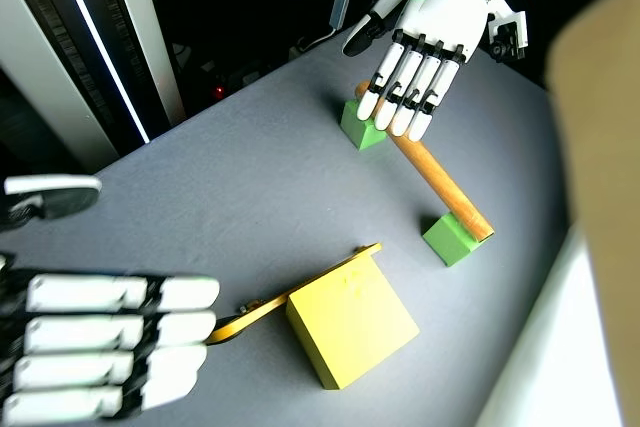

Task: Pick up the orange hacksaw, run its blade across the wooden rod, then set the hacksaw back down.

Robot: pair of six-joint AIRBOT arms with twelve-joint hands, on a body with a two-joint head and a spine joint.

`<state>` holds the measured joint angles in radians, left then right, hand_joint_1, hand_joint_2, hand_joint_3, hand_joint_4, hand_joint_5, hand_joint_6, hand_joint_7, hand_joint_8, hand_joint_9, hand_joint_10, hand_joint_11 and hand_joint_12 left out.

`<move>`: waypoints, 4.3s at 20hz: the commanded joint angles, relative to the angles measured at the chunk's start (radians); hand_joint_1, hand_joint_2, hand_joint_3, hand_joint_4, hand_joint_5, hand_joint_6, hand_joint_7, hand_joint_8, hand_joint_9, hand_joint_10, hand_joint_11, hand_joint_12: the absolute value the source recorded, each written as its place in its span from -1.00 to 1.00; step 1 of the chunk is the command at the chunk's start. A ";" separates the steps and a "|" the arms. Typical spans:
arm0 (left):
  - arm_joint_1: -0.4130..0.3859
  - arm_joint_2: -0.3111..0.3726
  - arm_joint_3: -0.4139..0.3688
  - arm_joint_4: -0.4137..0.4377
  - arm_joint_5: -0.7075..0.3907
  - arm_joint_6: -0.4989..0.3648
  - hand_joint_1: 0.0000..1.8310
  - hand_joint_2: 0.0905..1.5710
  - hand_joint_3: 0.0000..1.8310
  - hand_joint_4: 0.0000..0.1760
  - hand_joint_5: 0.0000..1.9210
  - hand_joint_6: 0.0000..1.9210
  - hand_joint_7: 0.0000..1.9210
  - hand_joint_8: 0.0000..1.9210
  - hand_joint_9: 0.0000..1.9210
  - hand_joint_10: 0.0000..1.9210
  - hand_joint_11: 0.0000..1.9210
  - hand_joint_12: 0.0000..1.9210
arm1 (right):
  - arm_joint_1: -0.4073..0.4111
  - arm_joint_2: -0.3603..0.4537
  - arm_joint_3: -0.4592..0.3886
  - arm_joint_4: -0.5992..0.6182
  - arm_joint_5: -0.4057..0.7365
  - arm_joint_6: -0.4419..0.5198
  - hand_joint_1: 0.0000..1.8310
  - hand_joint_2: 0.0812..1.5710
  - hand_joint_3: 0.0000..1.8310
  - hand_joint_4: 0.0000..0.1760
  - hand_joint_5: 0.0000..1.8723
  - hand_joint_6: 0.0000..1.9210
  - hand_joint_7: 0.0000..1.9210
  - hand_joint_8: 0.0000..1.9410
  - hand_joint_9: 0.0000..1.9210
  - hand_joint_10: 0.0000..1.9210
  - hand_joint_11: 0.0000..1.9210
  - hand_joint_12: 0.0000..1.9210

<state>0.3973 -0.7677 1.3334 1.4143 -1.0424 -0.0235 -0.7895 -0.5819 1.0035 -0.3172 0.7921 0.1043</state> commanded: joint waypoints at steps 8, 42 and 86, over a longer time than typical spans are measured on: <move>-0.002 0.025 -0.020 -0.070 -0.085 0.065 -1.00 0.52 -1.00 -1.00 -0.97 -1.00 -0.94 -1.00 -0.93 -1.00 -1.00 -0.80 | -0.053 -0.011 -0.008 0.139 0.105 0.205 0.03 0.52 -0.99 -1.00 -0.97 -1.00 -1.00 -1.00 -1.00 -1.00 -1.00 -0.79; 0.122 0.156 -0.033 -0.023 -0.243 0.075 -1.00 0.50 -1.00 -1.00 -0.92 -1.00 -0.92 -1.00 -0.91 -1.00 -1.00 -0.72 | -0.353 -0.314 0.524 -0.077 0.528 0.484 -0.05 0.61 -0.99 -1.00 -0.98 -1.00 -1.00 -1.00 -1.00 -1.00 -1.00 -0.79; 0.007 0.414 -0.372 -0.006 0.641 -0.240 -0.98 0.54 -1.00 -1.00 -0.94 -1.00 -0.92 -1.00 -0.95 -1.00 -1.00 -0.90 | -0.144 -0.538 0.530 0.054 0.292 0.376 0.01 0.58 -1.00 -1.00 -0.96 -1.00 -0.99 -1.00 -0.96 -1.00 -1.00 -0.75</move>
<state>0.4168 -0.3641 0.9577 1.4380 -0.3874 -0.2638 -0.9443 -1.1244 1.5337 -0.3153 0.9821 0.4706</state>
